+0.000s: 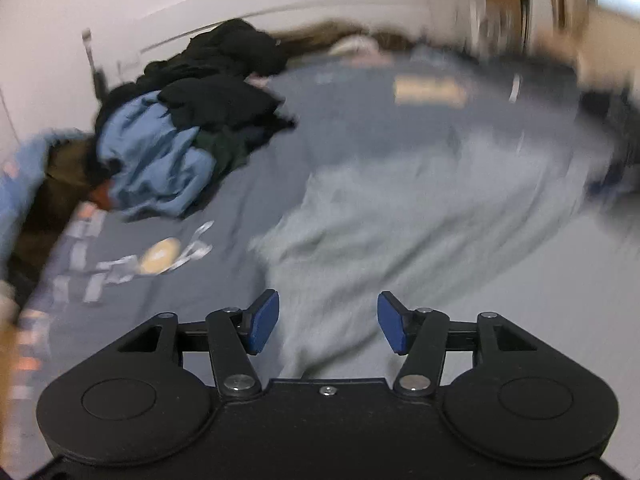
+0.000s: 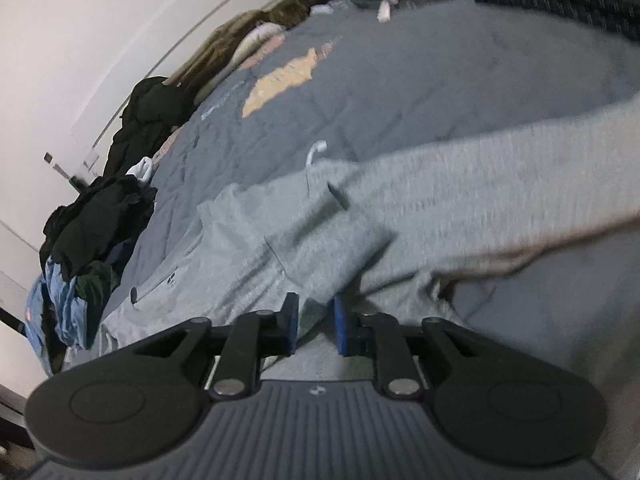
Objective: Fold clothes
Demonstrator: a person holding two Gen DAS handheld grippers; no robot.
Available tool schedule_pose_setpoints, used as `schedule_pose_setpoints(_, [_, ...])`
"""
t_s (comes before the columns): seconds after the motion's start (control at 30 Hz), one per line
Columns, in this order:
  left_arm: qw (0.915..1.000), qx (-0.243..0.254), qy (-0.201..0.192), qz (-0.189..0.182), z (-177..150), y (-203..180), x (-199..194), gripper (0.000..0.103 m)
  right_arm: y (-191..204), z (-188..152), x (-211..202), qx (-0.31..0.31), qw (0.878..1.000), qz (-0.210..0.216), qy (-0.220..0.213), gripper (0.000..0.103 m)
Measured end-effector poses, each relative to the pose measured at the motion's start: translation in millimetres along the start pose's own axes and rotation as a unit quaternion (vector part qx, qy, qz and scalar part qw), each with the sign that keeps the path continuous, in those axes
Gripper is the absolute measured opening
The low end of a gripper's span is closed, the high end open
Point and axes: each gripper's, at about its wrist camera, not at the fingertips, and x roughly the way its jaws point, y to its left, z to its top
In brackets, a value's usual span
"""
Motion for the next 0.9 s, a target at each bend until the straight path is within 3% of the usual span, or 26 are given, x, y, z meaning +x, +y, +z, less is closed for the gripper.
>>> schedule_pose_setpoints(0.07, [0.9998,0.002,0.008,-0.017,20,10,19,0.054,3,2,-4,-0.020,1.000,-0.006,-0.016,0.028])
schedule_pose_setpoints(0.3, [0.9932,0.095,0.065,-0.020,40,9,93,0.054,7,7,-3,-0.041,0.999,0.004,-0.012,0.042])
schedule_pose_setpoints(0.4, [0.9873,0.128,0.091,-0.025,47,9,122,0.053,8,5,-1,-0.061,0.998,0.007,-0.025,0.044])
schedule_pose_setpoints(0.5, [0.9821,0.148,0.110,-0.037,52,10,143,0.049,-4,3,7,-0.031,0.999,-0.004,-0.027,0.044])
schedule_pose_setpoints(0.53, [0.9801,0.154,0.118,-0.042,55,10,150,0.046,-8,2,11,-0.023,0.999,-0.003,-0.022,0.044])
schedule_pose_setpoints(0.57, [0.9777,0.158,0.129,-0.050,56,9,155,0.036,-10,0,14,-0.021,1.000,-0.002,-0.020,0.044])
schedule_pose_setpoints(0.6, [0.9746,0.160,0.144,-0.062,57,9,160,0.017,-11,-2,17,-0.026,0.999,-0.004,-0.021,0.044])
schedule_pose_setpoints(0.67, [0.9689,0.152,0.175,-0.088,60,11,168,0.004,-8,-5,19,-0.044,0.999,-0.008,-0.029,0.043])
schedule_pose_setpoints(0.83, [0.9877,0.070,0.123,-0.067,78,38,170,0.002,-4,-15,25,-0.068,0.996,-0.028,-0.046,0.040])
schedule_pose_setpoints(0.9, [0.9912,0.048,0.111,-0.054,82,44,172,0.003,-3,-16,25,-0.070,0.996,-0.031,-0.050,0.040])
